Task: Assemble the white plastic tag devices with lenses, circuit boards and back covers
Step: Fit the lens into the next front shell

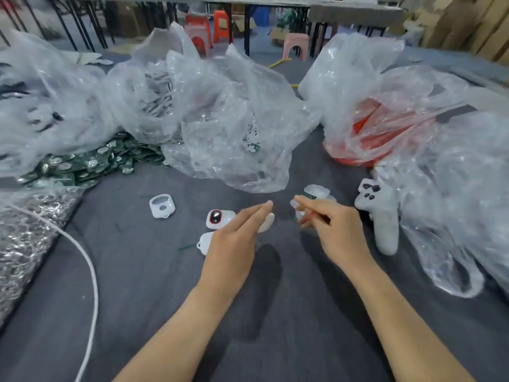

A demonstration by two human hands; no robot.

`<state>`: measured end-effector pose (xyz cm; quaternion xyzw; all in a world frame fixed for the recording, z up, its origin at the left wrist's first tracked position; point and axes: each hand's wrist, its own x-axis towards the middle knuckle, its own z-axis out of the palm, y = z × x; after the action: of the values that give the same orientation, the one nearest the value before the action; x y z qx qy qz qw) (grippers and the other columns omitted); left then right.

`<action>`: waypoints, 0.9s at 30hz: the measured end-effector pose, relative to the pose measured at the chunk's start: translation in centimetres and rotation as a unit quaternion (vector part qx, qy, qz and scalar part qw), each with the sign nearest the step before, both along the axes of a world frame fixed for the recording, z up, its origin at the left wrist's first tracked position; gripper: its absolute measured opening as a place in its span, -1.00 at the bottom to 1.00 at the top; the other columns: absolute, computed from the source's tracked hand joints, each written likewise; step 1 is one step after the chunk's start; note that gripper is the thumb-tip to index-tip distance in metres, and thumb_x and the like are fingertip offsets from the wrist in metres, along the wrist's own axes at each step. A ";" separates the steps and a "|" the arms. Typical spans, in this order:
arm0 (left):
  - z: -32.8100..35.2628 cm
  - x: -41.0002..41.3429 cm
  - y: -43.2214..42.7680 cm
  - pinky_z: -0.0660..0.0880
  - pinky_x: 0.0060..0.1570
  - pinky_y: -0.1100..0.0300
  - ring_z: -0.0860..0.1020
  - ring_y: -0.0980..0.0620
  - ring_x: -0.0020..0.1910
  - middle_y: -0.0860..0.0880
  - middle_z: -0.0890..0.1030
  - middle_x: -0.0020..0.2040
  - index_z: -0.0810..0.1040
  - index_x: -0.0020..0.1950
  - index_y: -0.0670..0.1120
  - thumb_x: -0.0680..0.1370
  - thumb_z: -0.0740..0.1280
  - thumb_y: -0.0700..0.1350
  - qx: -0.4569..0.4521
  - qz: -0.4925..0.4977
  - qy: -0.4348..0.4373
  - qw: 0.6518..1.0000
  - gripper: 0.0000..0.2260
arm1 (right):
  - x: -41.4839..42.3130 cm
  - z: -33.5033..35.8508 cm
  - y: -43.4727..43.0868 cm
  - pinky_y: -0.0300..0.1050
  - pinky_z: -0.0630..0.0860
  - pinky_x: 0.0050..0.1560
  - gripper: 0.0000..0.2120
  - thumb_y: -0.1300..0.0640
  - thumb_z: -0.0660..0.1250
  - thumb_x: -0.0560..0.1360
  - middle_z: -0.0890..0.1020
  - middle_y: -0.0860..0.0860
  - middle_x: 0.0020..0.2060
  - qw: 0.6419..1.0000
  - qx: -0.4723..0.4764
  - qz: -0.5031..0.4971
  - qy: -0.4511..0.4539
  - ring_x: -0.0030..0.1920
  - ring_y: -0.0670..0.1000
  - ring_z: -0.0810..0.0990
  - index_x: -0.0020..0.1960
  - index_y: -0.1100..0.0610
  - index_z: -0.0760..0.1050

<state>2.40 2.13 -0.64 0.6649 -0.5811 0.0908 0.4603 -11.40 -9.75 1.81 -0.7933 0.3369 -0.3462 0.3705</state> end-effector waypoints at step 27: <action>0.2 -0.6 0.3 0.47 -0.09 0.33 0.53 0.14 -0.14 -0.10 0.59 -0.10 0.63 -0.03 -0.23 0.51 0.34 -0.40 0.010 -0.052 0.068 0.996 -0.87 | 0.3 0.2 1.5 -0.22 0.59 -0.01 -0.74 0.26 0.29 0.56 0.71 -0.07 -0.06 0.966 0.167 0.198 0.009 -0.11 -0.04 0.70 0.20 0.06 0.57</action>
<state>1.78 2.38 -0.41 0.6431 -0.5830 0.0161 0.4962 -11.11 -8.28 2.04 -0.7741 0.2292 -0.1973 0.5562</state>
